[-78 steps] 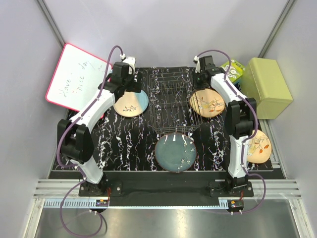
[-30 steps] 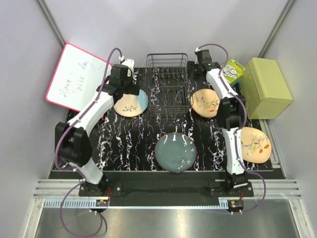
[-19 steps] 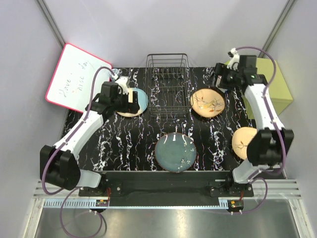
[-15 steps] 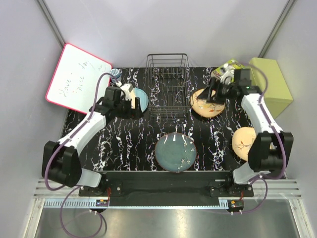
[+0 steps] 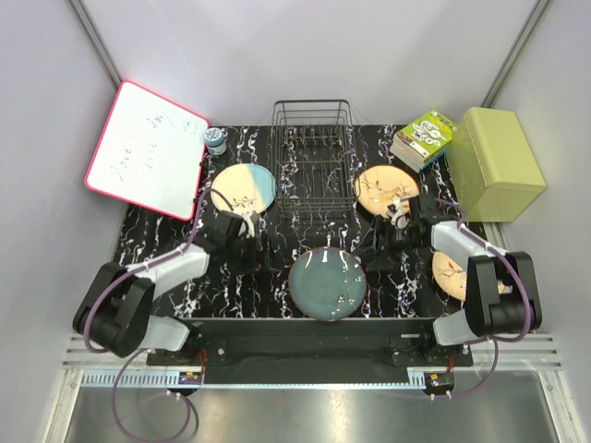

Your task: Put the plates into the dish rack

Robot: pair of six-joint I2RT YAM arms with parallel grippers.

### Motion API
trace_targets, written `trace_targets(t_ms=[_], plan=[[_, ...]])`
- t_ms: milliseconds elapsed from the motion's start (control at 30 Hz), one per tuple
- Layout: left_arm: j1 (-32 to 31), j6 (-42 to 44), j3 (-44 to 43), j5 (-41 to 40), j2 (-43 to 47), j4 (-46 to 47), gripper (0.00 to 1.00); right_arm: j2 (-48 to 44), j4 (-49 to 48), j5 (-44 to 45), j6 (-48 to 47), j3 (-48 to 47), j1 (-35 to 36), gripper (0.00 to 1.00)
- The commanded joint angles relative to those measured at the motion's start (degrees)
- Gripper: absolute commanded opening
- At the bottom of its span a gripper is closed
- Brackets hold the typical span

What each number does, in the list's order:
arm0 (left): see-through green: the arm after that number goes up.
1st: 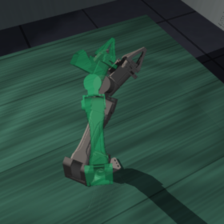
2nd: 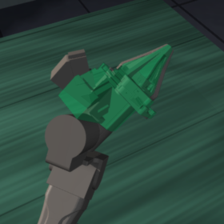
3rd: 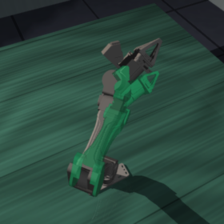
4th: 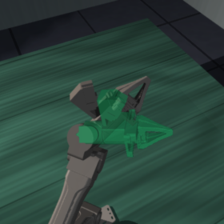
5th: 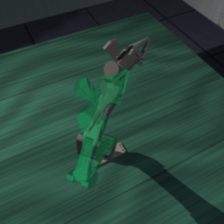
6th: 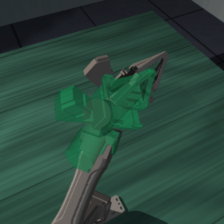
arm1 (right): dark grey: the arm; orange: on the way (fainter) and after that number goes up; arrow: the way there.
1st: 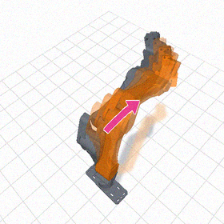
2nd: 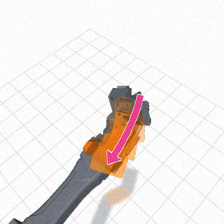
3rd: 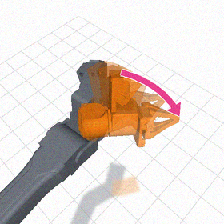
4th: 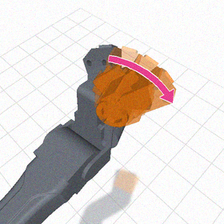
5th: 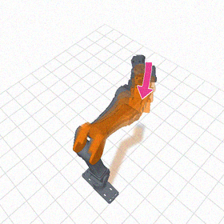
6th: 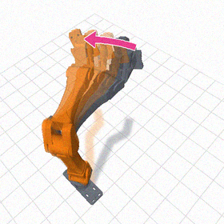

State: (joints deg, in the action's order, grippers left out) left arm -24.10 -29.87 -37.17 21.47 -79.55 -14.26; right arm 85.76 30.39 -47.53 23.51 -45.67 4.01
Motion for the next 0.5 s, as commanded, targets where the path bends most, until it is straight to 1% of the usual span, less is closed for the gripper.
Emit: trace_targets(t_ms=[0,33,67,133,267,333,467], plan=[[-3.67,-8.17,8.94,1.03,6.59,13.37,0.84,-6.47,-6.55,0.76,7.59,6.54,2.4,0.79],[-4.02,-9.32,10.26,1.9,6.86,16.52,0.81,-7.44,-6.83,1.21,8.56,8.65,2.41,0.8],[-4.2,-10.29,11.93,2.43,6.86,17.85,0.8,-7.79,-6.84,2.25,8.75,9.36,2.49,0.8],[-5.17,-12.14,11.94,3.4,5.99,19.61,0.79,-8.15,-7.54,2.61,9.71,10.86,2.58,0.8],[-7.19,-13.72,9.05,4.37,2.48,20.06,0.79,-6.22,-7.89,2.53,10.77,11.48,2.49,0.81],[-8.77,-14.69,6.76,5.15,-0.76,20.85,0.76,-4.82,-8.42,2.0,11.29,11.83,2.58,0.8],[-12.19,-19.51,4.91,6.83,-4.73,21.12,0.58,-2.44,-10.09,1.03,11.82,12.18,3.19,0.8]])
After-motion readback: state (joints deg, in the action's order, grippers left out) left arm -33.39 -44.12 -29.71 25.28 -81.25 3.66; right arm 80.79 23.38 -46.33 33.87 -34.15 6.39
